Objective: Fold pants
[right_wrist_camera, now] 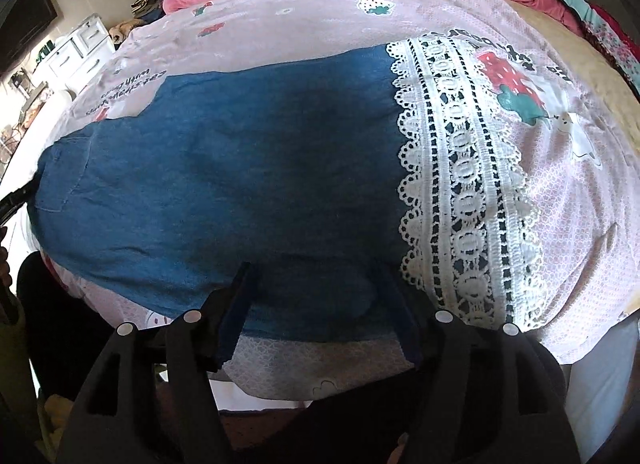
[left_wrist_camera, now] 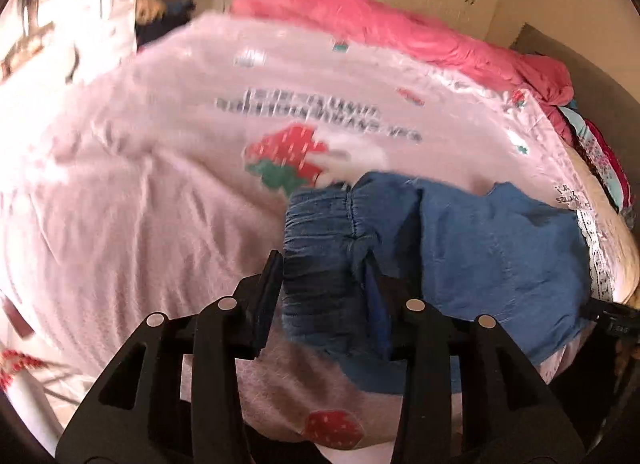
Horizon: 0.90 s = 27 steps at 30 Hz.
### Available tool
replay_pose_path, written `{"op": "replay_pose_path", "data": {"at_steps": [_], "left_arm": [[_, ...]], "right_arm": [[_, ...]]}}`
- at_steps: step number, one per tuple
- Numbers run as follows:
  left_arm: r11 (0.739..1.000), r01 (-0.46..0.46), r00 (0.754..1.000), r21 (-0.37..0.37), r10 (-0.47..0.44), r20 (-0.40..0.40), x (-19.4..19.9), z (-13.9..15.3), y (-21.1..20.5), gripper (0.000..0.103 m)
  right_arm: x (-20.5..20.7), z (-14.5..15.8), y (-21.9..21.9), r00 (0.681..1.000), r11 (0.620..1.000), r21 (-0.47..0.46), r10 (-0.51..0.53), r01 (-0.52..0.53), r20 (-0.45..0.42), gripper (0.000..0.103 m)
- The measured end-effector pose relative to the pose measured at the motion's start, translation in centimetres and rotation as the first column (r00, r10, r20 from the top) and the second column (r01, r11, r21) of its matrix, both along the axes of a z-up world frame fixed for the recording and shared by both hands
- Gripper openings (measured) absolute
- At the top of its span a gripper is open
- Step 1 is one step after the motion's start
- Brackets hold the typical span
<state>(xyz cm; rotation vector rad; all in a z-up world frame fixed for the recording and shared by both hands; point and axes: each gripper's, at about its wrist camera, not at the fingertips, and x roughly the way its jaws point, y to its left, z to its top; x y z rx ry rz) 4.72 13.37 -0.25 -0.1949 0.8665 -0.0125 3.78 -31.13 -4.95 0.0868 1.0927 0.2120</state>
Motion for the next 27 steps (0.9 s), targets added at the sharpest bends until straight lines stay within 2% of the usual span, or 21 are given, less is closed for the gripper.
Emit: {"op": "replay_pose_path", "data": {"at_steps": [1, 2, 3, 5, 9, 11, 13, 15, 18, 22, 25, 27], "left_arm": [[1.0, -0.004, 1.0, -0.007, 0.004, -0.024, 0.4, -0.9, 0.2, 0.04], [1.0, -0.014, 0.999, -0.008, 0.014, -0.035, 0.6, -1.3, 0.4, 0.047], [0.999, -0.028, 0.999, -0.015, 0.028, -0.036, 0.5, -1.3, 0.7, 0.051], [0.999, -0.039, 0.999, 0.02, 0.04, -0.032, -0.1, -0.4, 0.6, 0.056], [0.992, -0.021, 0.997, 0.121, 0.011, 0.081, -2.2, 3.8, -0.8, 0.057], [0.993, 0.029, 0.991, 0.112, -0.043, 0.128, -2.4, 6.0, -2.1, 0.063], [0.991, 0.095, 0.984, 0.092, -0.107, 0.14, -1.5, 7.0, -3.6, 0.065], [0.984, 0.163, 0.978, 0.077, -0.172, 0.118, 0.4, 7.2, -5.6, 0.065], [0.956, 0.291, 0.954, 0.046, -0.293, 0.067, 4.1, 6.9, -9.5, 0.066], [0.905, 0.412, 0.911, 0.104, -0.413, -0.016, 8.7, 5.6, -15.4, 0.066], [0.873, 0.486, 0.872, 0.038, -0.481, -0.09, 11.6, 3.6, -18.0, 0.066], [0.865, 0.501, 0.86, 0.013, -0.496, -0.122, 13.0, 2.4, -18.9, 0.066]], "right_arm": [[0.2, -0.1, 0.3, 1.0, 1.0, -0.001, 0.002, -0.002, 0.0, 0.068], [0.2, -0.1, 0.5, 1.0, 1.0, 0.0, 0.005, -0.005, 0.0, 0.07], [0.3, -0.1, 0.6, 1.0, 1.0, -0.002, 0.007, -0.007, -0.001, 0.07], [0.3, -0.1, 0.6, 1.0, 1.0, 0.003, 0.009, -0.009, 0.001, 0.071], [0.0, 0.4, 0.1, 1.0, 0.999, 0.036, 0.006, -0.007, 0.02, 0.071], [-0.5, 1.2, -0.1, 0.998, 0.998, 0.054, 0.004, -0.007, 0.06, 0.07], [-0.6, 2.4, 0.0, 0.994, 0.997, 0.077, 0.01, -0.019, 0.108, 0.07], [-0.5, 3.3, 0.2, 0.99, 0.996, 0.079, 0.019, -0.03, 0.143, 0.07], [0.4, 4.3, 0.5, 0.985, 0.996, 0.064, 0.044, -0.055, 0.167, 0.071], [1.8, 3.9, 0.9, 0.987, 0.996, 0.058, 0.061, -0.07, 0.146, 0.071], [2.7, 3.3, 1.6, 0.989, 0.994, 0.075, 0.069, -0.079, 0.128, 0.071], [3.1, 2.8, 1.8, 0.991, 0.994, 0.078, 0.071, -0.08, 0.115, 0.071]]}}
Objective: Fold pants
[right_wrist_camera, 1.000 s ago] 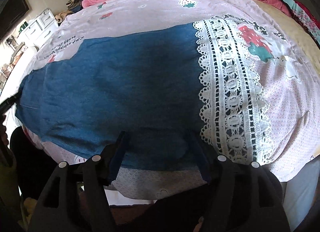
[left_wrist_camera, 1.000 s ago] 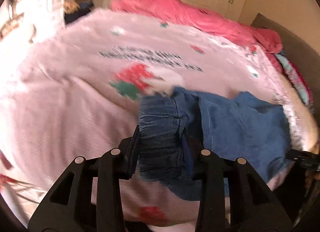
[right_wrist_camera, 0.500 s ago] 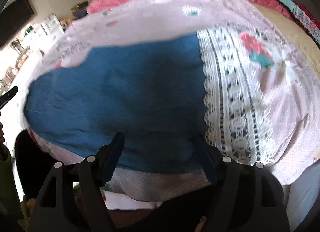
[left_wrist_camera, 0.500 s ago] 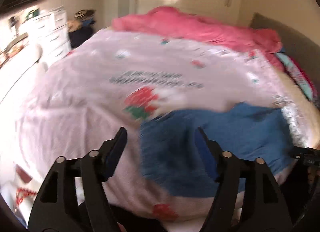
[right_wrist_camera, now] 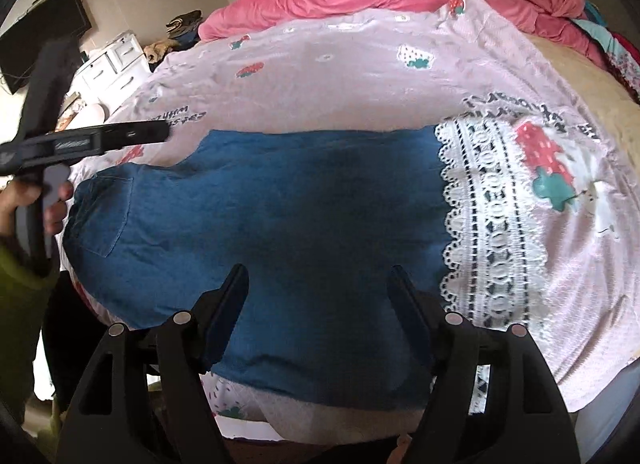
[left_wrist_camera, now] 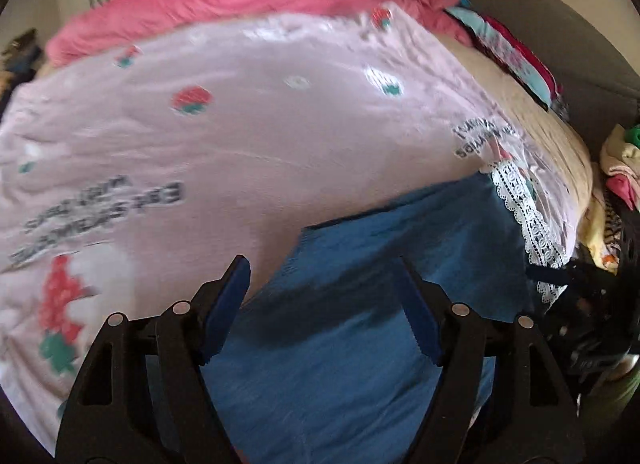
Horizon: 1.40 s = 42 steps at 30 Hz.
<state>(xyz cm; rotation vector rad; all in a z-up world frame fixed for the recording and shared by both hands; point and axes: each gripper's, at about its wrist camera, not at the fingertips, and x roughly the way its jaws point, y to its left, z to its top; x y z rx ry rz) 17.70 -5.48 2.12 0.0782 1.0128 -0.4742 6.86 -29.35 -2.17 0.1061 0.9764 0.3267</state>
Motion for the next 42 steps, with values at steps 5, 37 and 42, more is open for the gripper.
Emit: {"op": "replay_pose_path", "data": {"at_steps": [5, 37, 42], "left_arm": [[1.0, -0.018, 0.995, 0.009, 0.019, -0.094, 2.4, -3.5, -0.6, 0.066], [0.994, -0.056, 0.989, -0.096, 0.068, 0.133, -5.8, -2.5, 0.8, 0.039], [0.996, -0.088, 0.99, 0.024, 0.084, 0.114, -5.8, -5.3, 1.0, 0.041]], "right_arm": [[0.5, -2.0, 0.9, 0.999, 0.999, -0.041, -0.01, 0.009, -0.042, 0.071], [6.6, 2.3, -12.9, 0.967, 0.968, 0.063, -0.247, 0.244, 0.057, 0.056], [10.1, 0.5, -12.8, 0.983, 0.974, 0.136, -0.184, 0.183, -0.006, 0.053]]}}
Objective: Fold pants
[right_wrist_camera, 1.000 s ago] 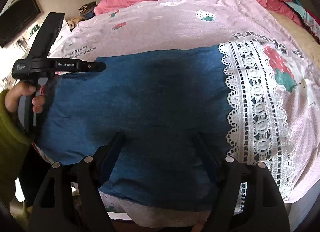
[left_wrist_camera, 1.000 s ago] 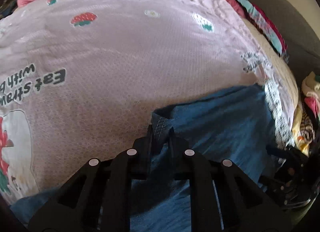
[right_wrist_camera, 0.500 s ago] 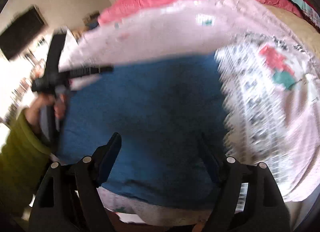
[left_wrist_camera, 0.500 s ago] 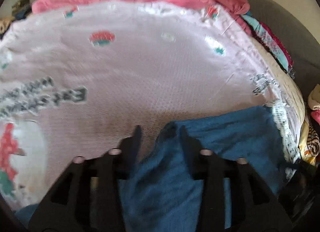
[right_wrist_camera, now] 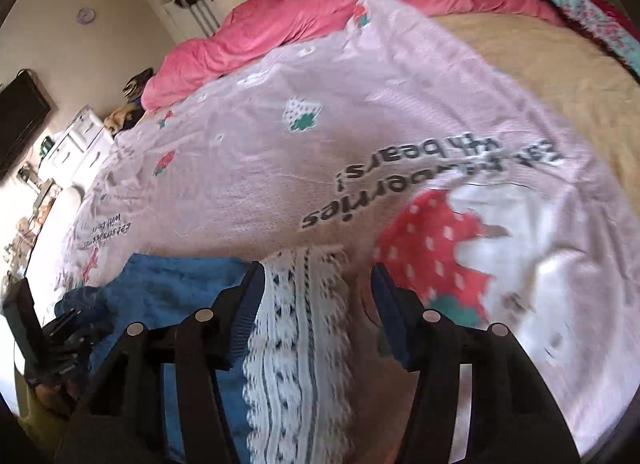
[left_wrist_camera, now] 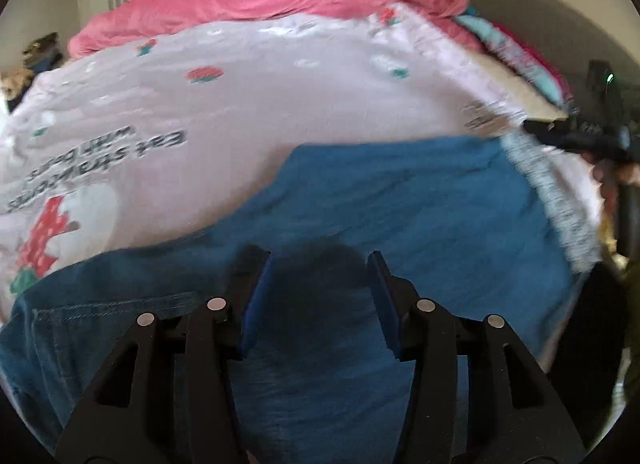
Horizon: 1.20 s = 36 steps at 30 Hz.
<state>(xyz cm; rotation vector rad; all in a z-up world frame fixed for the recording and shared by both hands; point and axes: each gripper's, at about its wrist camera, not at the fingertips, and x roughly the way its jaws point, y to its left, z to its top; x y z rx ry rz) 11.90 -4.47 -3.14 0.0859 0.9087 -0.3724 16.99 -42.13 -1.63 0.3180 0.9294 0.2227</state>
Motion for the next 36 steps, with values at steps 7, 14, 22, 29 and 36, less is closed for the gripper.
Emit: {"op": "replay_pose_path", "data": {"at_steps": [7, 14, 22, 29, 36], "left_arm": [[0.999, 0.02, 1.0, -0.044, -0.021, -0.02, 0.3, -1.1, 0.7, 0.048], [0.998, 0.024, 1.0, -0.051, -0.025, -0.018, 0.2, -1.2, 0.6, 0.05], [0.998, 0.019, 1.0, -0.058, -0.02, -0.016, 0.3, -1.4, 0.6, 0.05], [0.998, 0.028, 1.0, -0.053, -0.029, -0.006, 0.2, -1.5, 0.6, 0.05], [0.997, 0.038, 0.999, -0.072, -0.039, -0.013, -1.0, 0.2, 1.0, 0.064]], "right_arm": [[1.6, -2.7, 1.5, 0.998, 0.999, -0.019, 0.049, -0.05, -0.044, 0.036], [-0.4, -0.3, 2.7, 0.995, 0.99, -0.129, 0.062, -0.052, 0.072, 0.017], [1.1, -1.7, 4.4, 0.998, 0.935, -0.352, 0.063, -0.052, 0.021, 0.015], [0.4, -2.1, 2.7, 0.999, 0.962, -0.271, -0.008, 0.016, 0.032, 0.036], [-9.2, 2.8, 0.8, 0.987, 0.989, -0.138, -0.034, 0.055, 0.154, 0.045]]}}
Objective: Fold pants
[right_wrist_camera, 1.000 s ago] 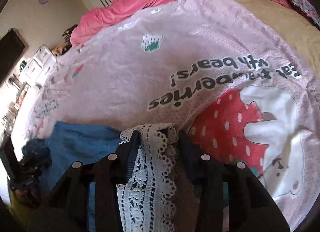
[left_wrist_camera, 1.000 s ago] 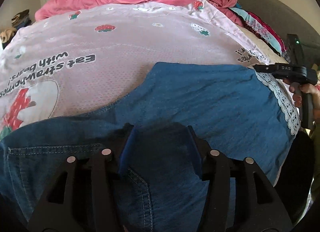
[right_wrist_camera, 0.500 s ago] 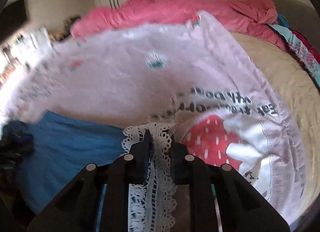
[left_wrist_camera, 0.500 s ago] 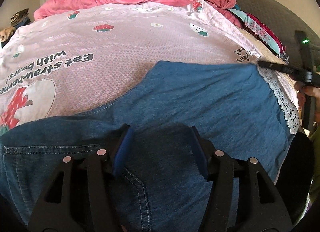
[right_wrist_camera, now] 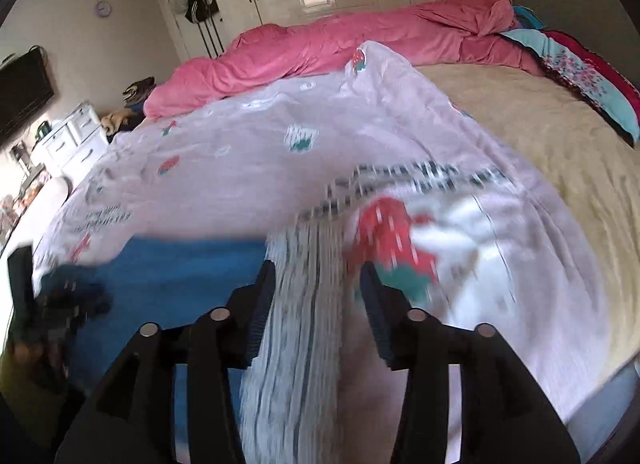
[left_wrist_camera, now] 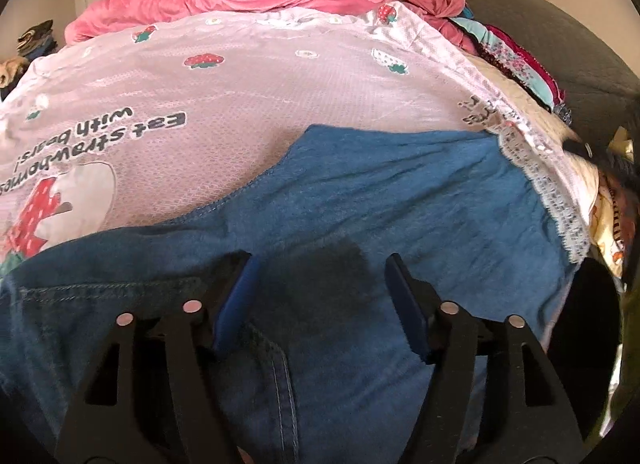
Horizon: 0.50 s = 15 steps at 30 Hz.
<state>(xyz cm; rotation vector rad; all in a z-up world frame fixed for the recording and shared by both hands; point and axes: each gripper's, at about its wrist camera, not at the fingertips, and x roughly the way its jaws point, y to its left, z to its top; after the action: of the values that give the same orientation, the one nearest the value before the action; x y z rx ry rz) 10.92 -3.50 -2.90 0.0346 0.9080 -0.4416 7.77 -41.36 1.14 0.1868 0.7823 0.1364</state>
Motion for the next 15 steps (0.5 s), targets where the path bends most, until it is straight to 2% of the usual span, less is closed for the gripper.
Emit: {"op": "replay_pose_path", "data": {"at_steps": [4, 7, 12, 15], "left_arm": [[1.0, -0.007, 0.999, -0.002, 0.007, 0.049, -1.9, 2.0, 0.5, 0.067], [1.0, -0.016, 0.999, 0.022, 0.015, 0.035, -3.2, 1.9, 1.1, 0.069], [0.991, -0.076, 0.997, 0.114, 0.074, 0.02, -5.3, 0.3, 2.8, 0.069], [0.98, -0.118, 0.993, 0.163, 0.116, 0.021, -6.1, -0.3, 4.1, 0.069]], "right_arm": [[-4.7, -0.5, 2.2, 0.996, 0.993, -0.083, 0.077, -0.081, -0.042, 0.045], [-5.9, -0.4, 4.9, 0.986, 0.977, -0.133, 0.16, -0.164, -0.045, 0.045], [-4.5, -1.7, 9.2, 0.953, 0.932, -0.205, 0.278, -0.298, -0.121, 0.053], [-3.5, -4.1, 10.1, 0.938, 0.894, -0.313, 0.256, -0.321, -0.233, 0.055]]}}
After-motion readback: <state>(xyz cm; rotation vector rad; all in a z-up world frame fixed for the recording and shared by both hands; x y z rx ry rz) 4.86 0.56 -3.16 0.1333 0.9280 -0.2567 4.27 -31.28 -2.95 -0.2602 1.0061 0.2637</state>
